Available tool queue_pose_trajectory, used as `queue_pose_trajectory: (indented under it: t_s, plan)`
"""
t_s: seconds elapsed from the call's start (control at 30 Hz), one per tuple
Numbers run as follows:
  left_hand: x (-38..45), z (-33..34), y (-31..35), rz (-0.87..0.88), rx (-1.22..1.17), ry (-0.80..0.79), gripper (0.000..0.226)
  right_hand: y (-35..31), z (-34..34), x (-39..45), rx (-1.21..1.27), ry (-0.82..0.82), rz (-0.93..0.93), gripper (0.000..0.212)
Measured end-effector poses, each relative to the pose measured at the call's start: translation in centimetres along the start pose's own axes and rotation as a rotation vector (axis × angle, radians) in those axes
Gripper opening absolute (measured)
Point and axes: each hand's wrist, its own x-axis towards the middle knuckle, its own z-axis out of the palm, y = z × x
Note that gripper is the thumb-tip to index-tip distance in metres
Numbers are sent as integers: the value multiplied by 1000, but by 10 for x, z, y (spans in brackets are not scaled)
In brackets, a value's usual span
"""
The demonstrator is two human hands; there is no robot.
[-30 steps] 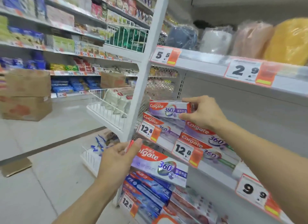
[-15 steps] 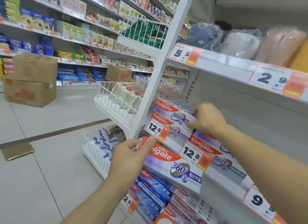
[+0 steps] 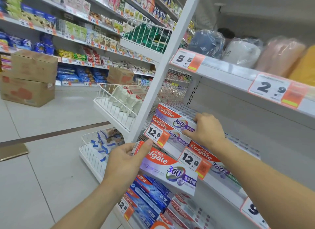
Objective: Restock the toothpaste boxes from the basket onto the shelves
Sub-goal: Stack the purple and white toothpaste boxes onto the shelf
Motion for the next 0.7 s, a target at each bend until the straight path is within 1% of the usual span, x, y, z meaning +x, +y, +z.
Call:
queue_pose_trajectory:
  t_s: [0.03,0.07,0.1,0.13,0.17,0.23,0.27,0.3,0.33,0.4,0.43,0.5,0.53,0.6,0.63,0.67,0.7]
  plan:
    - [0,0,1,-1,-7,-9,43,-1,-3,-4,101,35,-46,46]
    - [0,-1,1,10,-17,-23,43,-2,-9,-12,258,55,-89,41]
    - [0,-1,3,19,-41,-34,42,-3,-19,-21,444,46,-123,36]
    - [1,-2,4,30,-74,-39,41,-3,-28,-32,607,-31,-143,34]
    - [1,-3,6,30,-111,-46,41,-2,-38,-44,728,-179,-169,35]
    - [5,-1,11,36,-162,-69,42,6,-57,-69,832,-571,-207,44]
    - [9,3,14,42,-163,-84,44,14,-64,-80,846,-698,-227,44]
    - [13,8,19,47,-160,-106,46,22,-70,-88,887,-736,-226,40]
    - [19,13,24,64,-151,-135,47,29,-76,-92,954,-693,-194,35]
    - [31,29,36,115,-76,-199,47,39,-82,-94,1099,-496,-73,29]
    - [40,38,41,168,9,-209,43,43,-82,-91,1112,-388,-14,29]
    - [64,56,45,319,252,-127,21,49,-80,-81,1074,-191,83,31]
    - [79,64,42,398,406,-72,23,53,-76,-73,1057,-106,126,30]
    - [107,82,24,569,637,-31,57,61,-63,-47,965,-3,219,23]
    - [114,90,16,622,708,-38,65,67,-53,-29,903,15,268,22]
    - [121,98,8,651,768,-54,66,75,-41,-10,855,29,304,26]
    - [125,106,0,670,827,-75,65,82,-30,10,819,46,326,35]
